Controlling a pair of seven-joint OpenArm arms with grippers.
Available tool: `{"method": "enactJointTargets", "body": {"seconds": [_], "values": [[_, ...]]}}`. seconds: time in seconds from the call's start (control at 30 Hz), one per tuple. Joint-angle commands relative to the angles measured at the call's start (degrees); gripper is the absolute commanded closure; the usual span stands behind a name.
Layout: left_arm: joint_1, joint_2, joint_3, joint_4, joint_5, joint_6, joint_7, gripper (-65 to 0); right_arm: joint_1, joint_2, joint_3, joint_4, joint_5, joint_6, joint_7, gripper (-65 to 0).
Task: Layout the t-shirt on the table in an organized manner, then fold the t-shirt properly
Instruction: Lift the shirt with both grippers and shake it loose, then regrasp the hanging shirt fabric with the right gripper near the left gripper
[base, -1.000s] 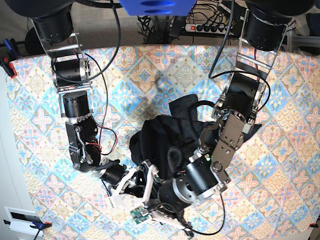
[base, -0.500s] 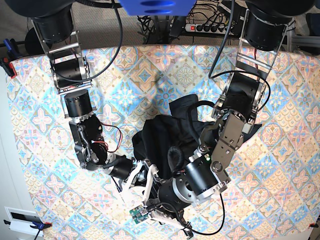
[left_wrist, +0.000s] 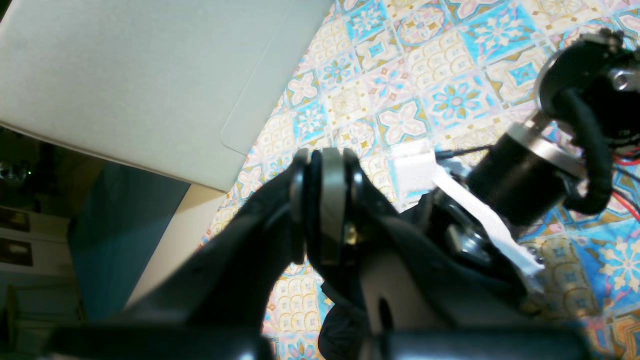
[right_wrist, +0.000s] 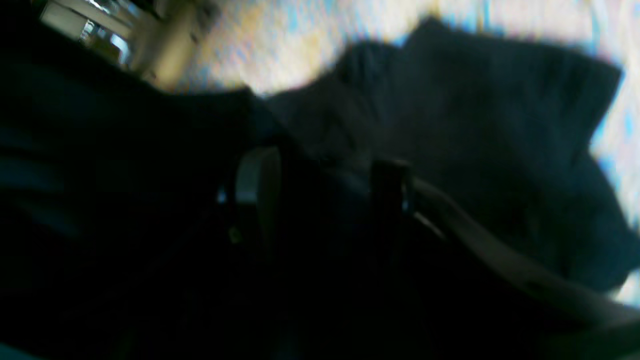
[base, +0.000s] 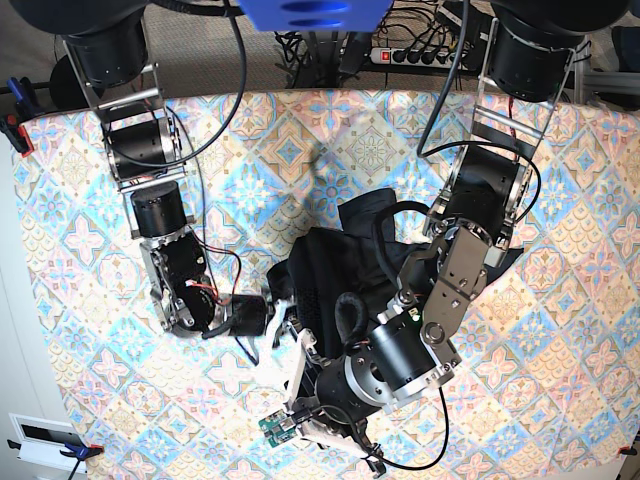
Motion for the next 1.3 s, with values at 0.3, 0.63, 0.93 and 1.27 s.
{"method": "enactJointTargets", "body": {"seconds": [0.3, 0.63, 0.93, 1.27], "values": [[-1.4, 0.3, -0.3, 0.8, 0.4, 0.3, -1.2, 0.0, 1.9, 0.1, 0.0, 0.2, 1.1, 0.7, -3.4, -27.4], [-0.8, 0.1, -0.3, 0.8, 0.8, 0.3, -1.2, 0.0, 1.9, 0.1, 0.4, 3.6, 1.1, 0.7, 3.6, 0.0], [0.4, -1.8, -0.5, 0.8, 1.0, 0.4, -1.4, 0.0, 2.0, 6.2, 17.5, -2.8, 0.9, 0.7, 10.0, 0.0], [1.4, -3.0, -0.3, 0.8, 1.0, 0.4, -1.4, 0.0, 1.7, 8.7, 19.1, -3.0, 0.9, 0.7, 5.3, -4.4]]}}
